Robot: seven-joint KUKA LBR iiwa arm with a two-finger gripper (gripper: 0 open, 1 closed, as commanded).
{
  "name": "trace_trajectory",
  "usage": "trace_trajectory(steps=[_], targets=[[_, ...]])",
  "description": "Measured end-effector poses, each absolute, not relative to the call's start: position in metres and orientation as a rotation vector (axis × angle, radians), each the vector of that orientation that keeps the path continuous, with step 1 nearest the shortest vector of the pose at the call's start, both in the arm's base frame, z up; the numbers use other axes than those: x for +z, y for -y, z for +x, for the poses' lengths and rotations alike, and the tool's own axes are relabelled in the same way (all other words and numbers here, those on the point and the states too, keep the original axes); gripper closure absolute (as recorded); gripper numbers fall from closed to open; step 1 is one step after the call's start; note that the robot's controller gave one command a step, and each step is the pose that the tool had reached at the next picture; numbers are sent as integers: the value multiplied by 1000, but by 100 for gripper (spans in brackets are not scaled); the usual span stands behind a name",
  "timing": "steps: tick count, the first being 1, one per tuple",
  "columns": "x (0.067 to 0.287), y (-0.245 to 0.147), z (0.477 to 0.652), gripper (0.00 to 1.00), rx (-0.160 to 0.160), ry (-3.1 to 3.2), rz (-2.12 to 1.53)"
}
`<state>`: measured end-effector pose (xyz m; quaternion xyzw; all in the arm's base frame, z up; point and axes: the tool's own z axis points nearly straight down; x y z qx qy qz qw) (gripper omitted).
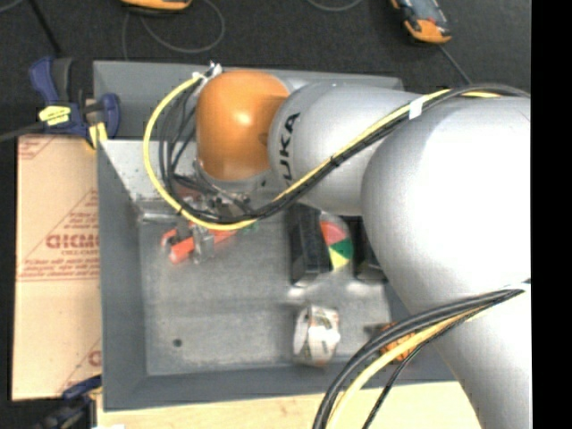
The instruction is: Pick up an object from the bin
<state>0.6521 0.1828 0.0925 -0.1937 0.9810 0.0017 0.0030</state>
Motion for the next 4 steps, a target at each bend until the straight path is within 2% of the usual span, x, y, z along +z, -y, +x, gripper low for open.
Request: trace_trajectory(steps=[2, 3, 4], targets=[[94, -184, 651, 100, 2, -3081, -583], [104, -157, 641, 100, 0, -3056, -726], [113, -131, 641, 100, -2, -3039, -791]])
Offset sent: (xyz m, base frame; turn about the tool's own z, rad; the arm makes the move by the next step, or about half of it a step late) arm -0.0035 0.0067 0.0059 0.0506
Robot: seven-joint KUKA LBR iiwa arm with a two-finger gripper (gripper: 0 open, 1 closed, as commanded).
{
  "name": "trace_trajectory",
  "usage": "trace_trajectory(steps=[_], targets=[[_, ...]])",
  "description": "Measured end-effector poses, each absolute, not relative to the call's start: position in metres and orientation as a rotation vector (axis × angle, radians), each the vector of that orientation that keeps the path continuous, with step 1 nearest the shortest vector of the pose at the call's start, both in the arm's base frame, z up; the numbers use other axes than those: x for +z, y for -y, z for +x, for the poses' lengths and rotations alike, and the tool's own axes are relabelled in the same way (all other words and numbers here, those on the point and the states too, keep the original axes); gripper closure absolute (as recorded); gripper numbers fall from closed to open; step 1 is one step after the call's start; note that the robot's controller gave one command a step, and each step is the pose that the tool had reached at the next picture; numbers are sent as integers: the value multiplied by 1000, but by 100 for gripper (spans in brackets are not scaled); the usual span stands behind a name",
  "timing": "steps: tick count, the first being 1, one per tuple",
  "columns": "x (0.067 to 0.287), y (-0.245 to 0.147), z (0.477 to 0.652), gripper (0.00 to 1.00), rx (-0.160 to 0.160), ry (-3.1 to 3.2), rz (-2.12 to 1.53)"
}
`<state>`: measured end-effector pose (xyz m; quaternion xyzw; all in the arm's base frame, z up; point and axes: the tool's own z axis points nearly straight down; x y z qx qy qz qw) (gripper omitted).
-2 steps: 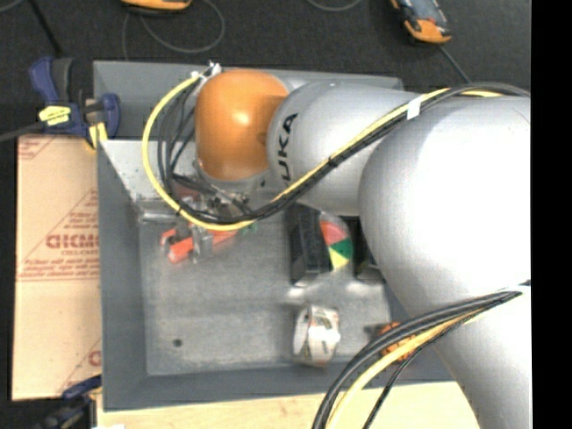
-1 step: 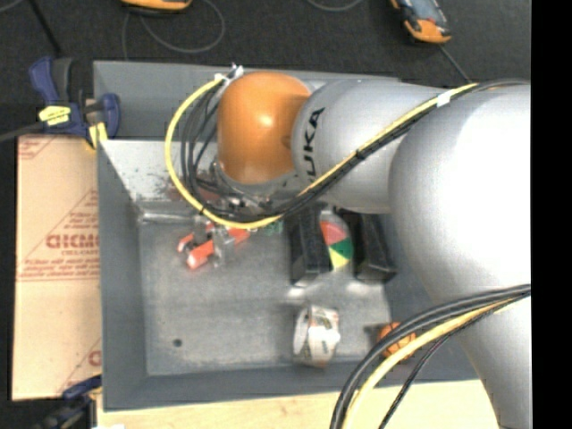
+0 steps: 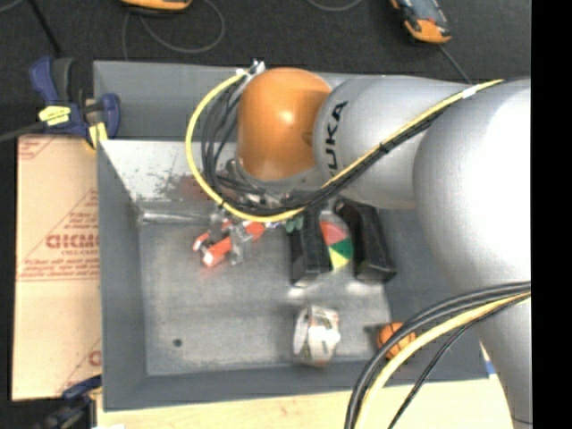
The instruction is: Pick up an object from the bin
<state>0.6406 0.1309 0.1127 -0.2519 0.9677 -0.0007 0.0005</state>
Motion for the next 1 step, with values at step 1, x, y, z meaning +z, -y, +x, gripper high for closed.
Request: trace_trajectory(steps=[1], targets=[[130, -152, 646, 100, -1, -3029, -826]])
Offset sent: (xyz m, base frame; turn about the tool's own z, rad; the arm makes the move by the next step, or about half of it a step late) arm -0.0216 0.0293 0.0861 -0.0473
